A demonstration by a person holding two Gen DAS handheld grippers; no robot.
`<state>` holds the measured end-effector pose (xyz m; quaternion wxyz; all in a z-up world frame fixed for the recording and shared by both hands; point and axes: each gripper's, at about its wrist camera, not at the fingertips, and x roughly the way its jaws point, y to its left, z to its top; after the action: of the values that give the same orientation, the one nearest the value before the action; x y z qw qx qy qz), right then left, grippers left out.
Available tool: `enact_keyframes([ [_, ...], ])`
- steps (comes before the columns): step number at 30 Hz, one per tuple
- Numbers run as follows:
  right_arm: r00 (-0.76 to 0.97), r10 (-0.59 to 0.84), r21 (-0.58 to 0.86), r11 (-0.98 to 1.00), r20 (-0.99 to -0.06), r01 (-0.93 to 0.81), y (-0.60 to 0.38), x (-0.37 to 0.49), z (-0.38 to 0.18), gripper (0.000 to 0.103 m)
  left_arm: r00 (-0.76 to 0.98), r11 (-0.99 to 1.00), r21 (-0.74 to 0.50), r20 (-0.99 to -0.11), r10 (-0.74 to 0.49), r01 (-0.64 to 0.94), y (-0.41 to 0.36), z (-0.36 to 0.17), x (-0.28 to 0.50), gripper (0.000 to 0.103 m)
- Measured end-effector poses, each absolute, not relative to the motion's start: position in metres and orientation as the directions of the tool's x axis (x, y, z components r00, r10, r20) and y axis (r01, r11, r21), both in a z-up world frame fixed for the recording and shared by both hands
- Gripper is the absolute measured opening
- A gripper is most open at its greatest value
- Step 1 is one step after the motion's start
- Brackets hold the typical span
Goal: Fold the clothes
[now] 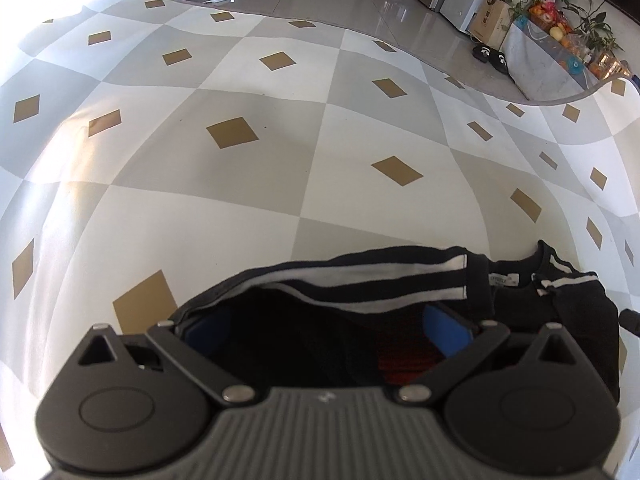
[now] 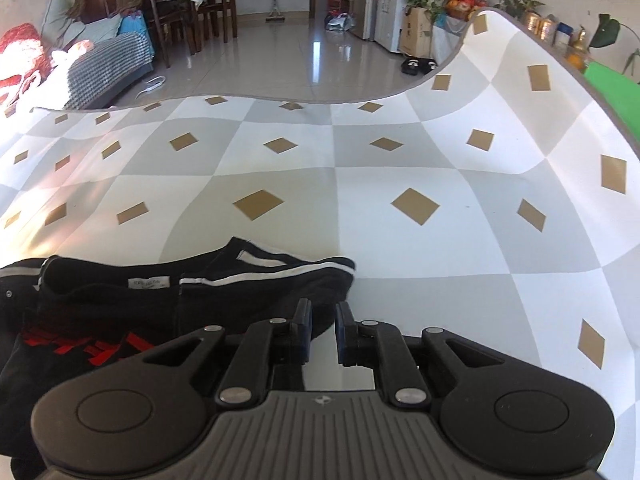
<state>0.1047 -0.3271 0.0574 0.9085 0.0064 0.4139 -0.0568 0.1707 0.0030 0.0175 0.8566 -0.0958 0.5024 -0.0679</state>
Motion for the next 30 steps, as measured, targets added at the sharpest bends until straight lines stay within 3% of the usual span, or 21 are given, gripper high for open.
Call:
enact_keyframes([
  [3, 0.653, -0.070, 0.008, 0.993, -0.754, 0.116, -0.339, 0.102, 0.061, 0.012, 0.498, 0.962, -0.272, -0.838, -0.223, -0.027, 0.010, 0.019, 0.179, 0.103],
  [7, 0.657, -0.033, 0.067, 0.990, -0.753, 0.126, -0.355, 0.098, 0.066, 0.024, 0.502, 0.949, -0.304, -0.836, -0.224, -0.083, 0.017, 0.021, 0.185, 0.103],
  [16, 0.578, 0.225, 0.166, 0.974, -0.784, -0.154, -0.306, 0.092, 0.054, 0.044, 0.578, 0.972, -0.222, -0.805, -0.137, -0.079, 0.018, 0.040, 0.184, 0.103],
  [26, 0.530, 0.137, -0.002, 0.967, -0.837, -0.254, -0.276, 0.085, 0.021, 0.048, 0.581, 0.967, -0.253, -0.793, -0.183, -0.040, 0.011, 0.057, 0.178, 0.103],
  [30, 0.542, 0.104, -0.036, 0.970, -0.834, -0.242, -0.274, 0.086, 0.018, 0.042, 0.545, 0.967, -0.255, -0.811, -0.214, 0.000, 0.002, 0.053, 0.171, 0.103],
])
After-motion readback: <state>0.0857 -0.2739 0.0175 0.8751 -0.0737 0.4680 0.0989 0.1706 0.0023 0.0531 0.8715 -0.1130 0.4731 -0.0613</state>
